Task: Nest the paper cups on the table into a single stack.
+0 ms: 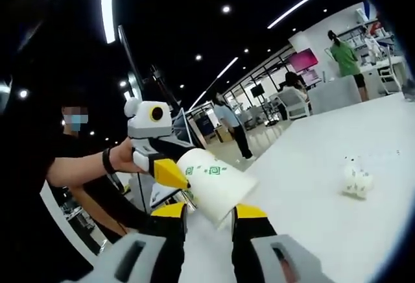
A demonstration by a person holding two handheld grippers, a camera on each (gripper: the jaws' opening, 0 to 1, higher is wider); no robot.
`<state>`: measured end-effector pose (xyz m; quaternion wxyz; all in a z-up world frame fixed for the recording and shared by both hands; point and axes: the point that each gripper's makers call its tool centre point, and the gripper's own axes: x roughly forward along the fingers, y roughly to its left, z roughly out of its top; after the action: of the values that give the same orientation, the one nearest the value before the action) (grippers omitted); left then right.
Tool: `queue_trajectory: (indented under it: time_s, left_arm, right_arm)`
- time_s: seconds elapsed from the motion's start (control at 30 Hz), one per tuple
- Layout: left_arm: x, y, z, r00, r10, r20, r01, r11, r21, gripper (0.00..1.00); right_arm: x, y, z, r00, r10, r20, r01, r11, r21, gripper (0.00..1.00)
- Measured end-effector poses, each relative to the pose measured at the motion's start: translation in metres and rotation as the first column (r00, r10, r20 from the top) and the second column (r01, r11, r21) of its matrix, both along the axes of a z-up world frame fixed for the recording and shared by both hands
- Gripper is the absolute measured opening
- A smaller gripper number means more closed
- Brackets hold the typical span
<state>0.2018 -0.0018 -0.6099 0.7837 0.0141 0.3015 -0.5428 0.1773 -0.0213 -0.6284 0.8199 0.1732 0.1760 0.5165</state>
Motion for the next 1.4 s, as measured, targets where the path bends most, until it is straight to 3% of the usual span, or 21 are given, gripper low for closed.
queue_trajectory:
  time_s: [0.43,0.7,1.07,1.4]
  left_arm:
    - [-0.009,-0.006,0.009,0.999,-0.019,-0.036,0.016,0.998,-0.064,0.37]
    - [-0.022,-0.017,0.017,0.994,-0.022,-0.107,0.008,0.992,-0.127,0.37]
    - [-0.029,-0.016,0.010,0.976,-0.041,-0.216,0.005,0.986,-0.167,0.37]
    - [-0.023,-0.008,0.004,0.972,-0.061,-0.228,0.022,0.985,-0.171,0.38]
  right_arm:
    - [-0.008,0.017,0.004,0.997,0.056,0.048,-0.055,0.998,-0.027,0.24]
    - [-0.002,0.017,0.010,0.994,0.041,0.103,-0.036,0.998,-0.043,0.21]
    - [-0.009,0.016,0.008,0.986,0.083,0.144,-0.071,0.993,-0.090,0.14]
    - [-0.014,0.018,0.005,0.980,0.121,0.160,-0.105,0.989,-0.107,0.06]
